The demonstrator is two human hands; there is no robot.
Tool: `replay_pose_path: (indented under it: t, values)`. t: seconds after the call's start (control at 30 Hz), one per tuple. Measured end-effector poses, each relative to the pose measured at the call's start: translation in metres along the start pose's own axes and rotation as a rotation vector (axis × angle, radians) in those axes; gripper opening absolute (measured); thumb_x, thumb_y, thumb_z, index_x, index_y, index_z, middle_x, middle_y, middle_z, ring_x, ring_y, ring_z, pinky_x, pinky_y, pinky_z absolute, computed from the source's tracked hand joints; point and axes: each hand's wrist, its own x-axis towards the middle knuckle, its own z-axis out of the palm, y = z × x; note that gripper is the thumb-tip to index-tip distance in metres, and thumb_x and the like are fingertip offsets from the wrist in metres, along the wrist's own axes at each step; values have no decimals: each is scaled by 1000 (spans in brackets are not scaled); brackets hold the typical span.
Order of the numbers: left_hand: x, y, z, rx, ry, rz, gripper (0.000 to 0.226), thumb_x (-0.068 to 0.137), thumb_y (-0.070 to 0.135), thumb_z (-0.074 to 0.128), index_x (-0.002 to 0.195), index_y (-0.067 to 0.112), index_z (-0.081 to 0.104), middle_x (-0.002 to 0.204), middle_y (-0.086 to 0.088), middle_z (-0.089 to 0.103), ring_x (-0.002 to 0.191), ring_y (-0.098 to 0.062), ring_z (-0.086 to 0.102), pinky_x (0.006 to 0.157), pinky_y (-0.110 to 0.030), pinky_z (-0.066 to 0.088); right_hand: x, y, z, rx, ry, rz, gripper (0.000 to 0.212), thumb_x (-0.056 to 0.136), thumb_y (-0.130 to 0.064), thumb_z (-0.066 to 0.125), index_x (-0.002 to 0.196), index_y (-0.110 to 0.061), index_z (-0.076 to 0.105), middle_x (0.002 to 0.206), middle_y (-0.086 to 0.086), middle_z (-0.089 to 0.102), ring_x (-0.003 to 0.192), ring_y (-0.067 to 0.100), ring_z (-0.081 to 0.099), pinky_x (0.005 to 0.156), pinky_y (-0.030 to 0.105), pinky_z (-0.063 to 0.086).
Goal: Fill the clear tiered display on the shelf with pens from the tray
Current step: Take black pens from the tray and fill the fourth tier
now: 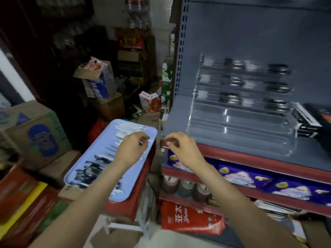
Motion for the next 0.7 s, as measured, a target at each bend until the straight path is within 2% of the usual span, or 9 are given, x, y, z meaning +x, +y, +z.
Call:
replay_pose_path:
  t: [0.13, 0.23, 0.3, 0.37, 0.43, 0.5, 0.57, 0.7]
  values:
    - [-15, -115, -35, 140, -116, -78, 22, 94, 13, 53, 113, 9, 63, 107, -12, 67, 94, -30, 61, 81, -42, 50, 14, -32, 93, -10, -147, 72, 22, 91, -7, 53, 109, -7, 66, 110, 12, 64, 98, 25, 62, 73, 21, 37]
    - [-17, -184, -59, 183, -201, -74, 23, 90, 8, 54, 110, 9, 65, 109, -15, 67, 99, -33, 62, 85, -40, 50, 17, -52, 154, -4, -234, 162, 26, 96, -9, 48, 118, -5, 61, 122, 14, 59, 110, 28, 57, 89, 29, 41]
    - [-18, -220, -67, 245, -280, -51, 27, 90, 12, 52, 114, 15, 63, 116, -13, 64, 103, -32, 61, 86, -40, 50, 18, -62, 187, -56, -309, 216, 33, 99, -13, 43, 131, -9, 51, 136, 12, 48, 121, 27, 49, 101, 33, 38]
    - [-19, -243, -69, 249, -333, -22, 30, 93, 14, 50, 122, 17, 59, 126, -10, 59, 110, -31, 58, 91, -41, 48, 20, -67, 212, -123, -356, 271, 39, 101, -17, 42, 140, -13, 40, 146, 10, 36, 127, 27, 44, 106, 36, 35]
    - [-16, -258, -69, 230, -397, 7, 34, 95, 11, 47, 129, 12, 54, 133, -12, 54, 117, -31, 53, 97, -40, 44, 27, -68, 228, -179, -377, 315, 44, 101, -18, 41, 144, -15, 34, 152, 9, 28, 133, 28, 38, 108, 40, 34]
    - [-11, -270, -66, 265, -472, 40, 36, 96, 10, 43, 132, 12, 51, 136, -11, 51, 121, -31, 51, 99, -39, 43, 36, -67, 240, -229, -388, 351, 45, 101, -16, 41, 145, -15, 31, 152, 10, 27, 134, 29, 36, 106, 42, 36]
    - [-5, -285, -62, 282, -545, 33, 38, 97, 8, 40, 134, 13, 49, 139, -11, 48, 122, -30, 50, 99, -39, 43, 43, -64, 249, -293, -389, 386, 46, 101, -14, 40, 145, -14, 30, 148, 13, 30, 127, 32, 42, 99, 43, 42]
    - [4, -302, -54, 208, -558, 12, 39, 94, -2, 39, 131, 7, 52, 138, -13, 47, 125, -29, 47, 105, -35, 38, 59, -56, 263, -411, -369, 430, 39, 99, -12, 42, 138, -12, 40, 135, 14, 39, 119, 31, 44, 88, 45, 49]
